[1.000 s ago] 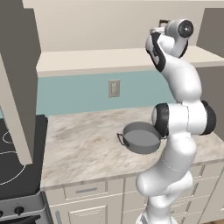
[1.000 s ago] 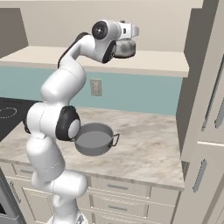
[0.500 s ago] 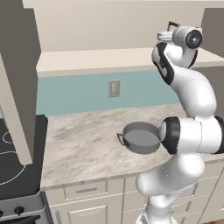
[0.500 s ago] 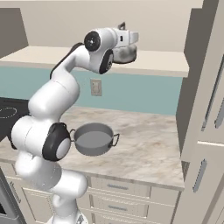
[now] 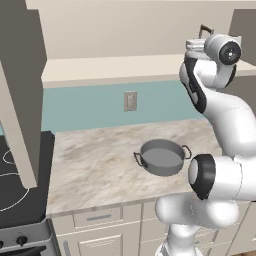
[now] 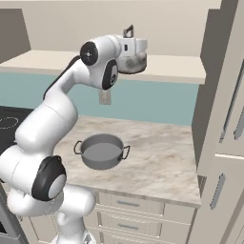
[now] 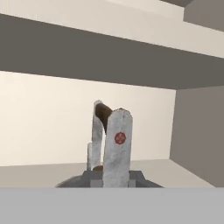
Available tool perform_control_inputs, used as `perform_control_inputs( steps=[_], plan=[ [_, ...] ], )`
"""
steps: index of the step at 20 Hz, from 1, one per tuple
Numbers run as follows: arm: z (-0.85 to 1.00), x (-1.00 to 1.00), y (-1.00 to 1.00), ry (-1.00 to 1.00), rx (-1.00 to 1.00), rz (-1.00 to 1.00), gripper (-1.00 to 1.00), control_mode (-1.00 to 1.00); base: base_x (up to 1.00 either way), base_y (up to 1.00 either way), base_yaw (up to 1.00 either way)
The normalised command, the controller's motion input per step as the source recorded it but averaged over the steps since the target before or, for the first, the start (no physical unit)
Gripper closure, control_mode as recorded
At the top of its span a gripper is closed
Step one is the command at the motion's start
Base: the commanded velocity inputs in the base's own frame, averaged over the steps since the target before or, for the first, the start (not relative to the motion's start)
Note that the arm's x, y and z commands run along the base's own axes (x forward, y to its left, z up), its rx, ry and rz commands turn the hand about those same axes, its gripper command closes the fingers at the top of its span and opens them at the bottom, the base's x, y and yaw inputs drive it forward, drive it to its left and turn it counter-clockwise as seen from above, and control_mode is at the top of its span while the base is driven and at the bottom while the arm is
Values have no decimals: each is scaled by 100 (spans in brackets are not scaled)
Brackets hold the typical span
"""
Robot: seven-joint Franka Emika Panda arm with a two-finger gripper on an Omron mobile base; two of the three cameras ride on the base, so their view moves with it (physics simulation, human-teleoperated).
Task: Pick the kettle from the cabinet and place it on a stove burner. Then pick the pot from the counter and place it on another stove burner. Finally, turn both burners on.
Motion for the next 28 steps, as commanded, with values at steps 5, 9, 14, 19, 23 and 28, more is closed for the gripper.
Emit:
perform_control_inputs(
  steps=[5,9,14,19,23,28],
  plan=[
    [5,-58,4,0,0,0,100,-100,0,0,0],
    [2,-55,8,0,0,0,100,-100,0,0,0],
    [3,-53,11,0,0,0,100,-100,0,0,0],
    [0,-60,16,0,0,1,100,-100,0,0,0],
    [0,-58,19,0,0,2,100,-100,0,0,0],
    [0,-47,21,0,0,0,100,-100,0,0,0]
  ],
)
